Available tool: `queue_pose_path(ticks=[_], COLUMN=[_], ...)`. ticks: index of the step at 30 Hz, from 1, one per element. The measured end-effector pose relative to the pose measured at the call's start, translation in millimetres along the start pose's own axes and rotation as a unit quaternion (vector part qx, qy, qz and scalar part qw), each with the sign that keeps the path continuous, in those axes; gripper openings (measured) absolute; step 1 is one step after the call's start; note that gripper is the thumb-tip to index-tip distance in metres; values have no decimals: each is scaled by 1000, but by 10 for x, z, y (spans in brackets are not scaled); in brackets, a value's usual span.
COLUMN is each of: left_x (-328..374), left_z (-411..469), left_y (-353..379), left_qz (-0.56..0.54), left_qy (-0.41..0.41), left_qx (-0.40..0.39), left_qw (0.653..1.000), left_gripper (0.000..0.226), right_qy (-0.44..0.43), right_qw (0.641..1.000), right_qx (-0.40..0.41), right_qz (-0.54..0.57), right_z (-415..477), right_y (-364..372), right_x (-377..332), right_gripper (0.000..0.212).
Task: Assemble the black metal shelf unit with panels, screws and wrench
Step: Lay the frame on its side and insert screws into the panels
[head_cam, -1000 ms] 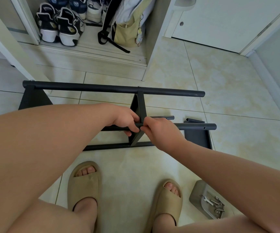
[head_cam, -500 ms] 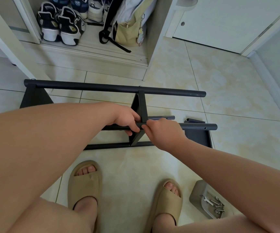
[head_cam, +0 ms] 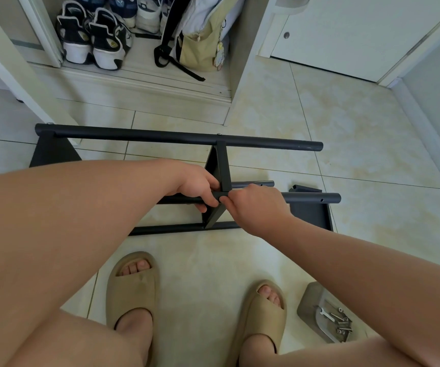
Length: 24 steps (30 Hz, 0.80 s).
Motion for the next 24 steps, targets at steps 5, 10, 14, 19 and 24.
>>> queue_pose_path(ticks=[5,10,14,19,24], left_x=[4,17,4,8,8], left_z=[-13,-19,-9,-19,-14], left_y=[-6,-13,-7,-8,-10], left_qz=[13,10,-1,6,12], left_qy=[-3,-1,3,-1,-5], left_qx=[6,5,7,6,7], left_qw=[1000,1000,1000,1000,1000], left_gripper=[31,28,32,28,31], right_qy=[-31,-41,-11,-8,-37], right_qw=[994,997,1000,996,998], right_qx=[46,16,-18,28,19], right_qz=[98,58,1,84,57], right_z=[-27,-10,16,-10,5], right_y=[-84,-82,-23,-106,-83], right_x=[36,5,-35,-4,-23], right_gripper=[17,18,37,14,17])
Point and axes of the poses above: each hand's wrist, its own z-axis towards the middle knuckle, its own y-axis out of the palm, x = y × z, the point moved 1 cm from there along z, towards the middle knuckle, and after that the axes turned 10 degrees about x, right-handed, at the moved point
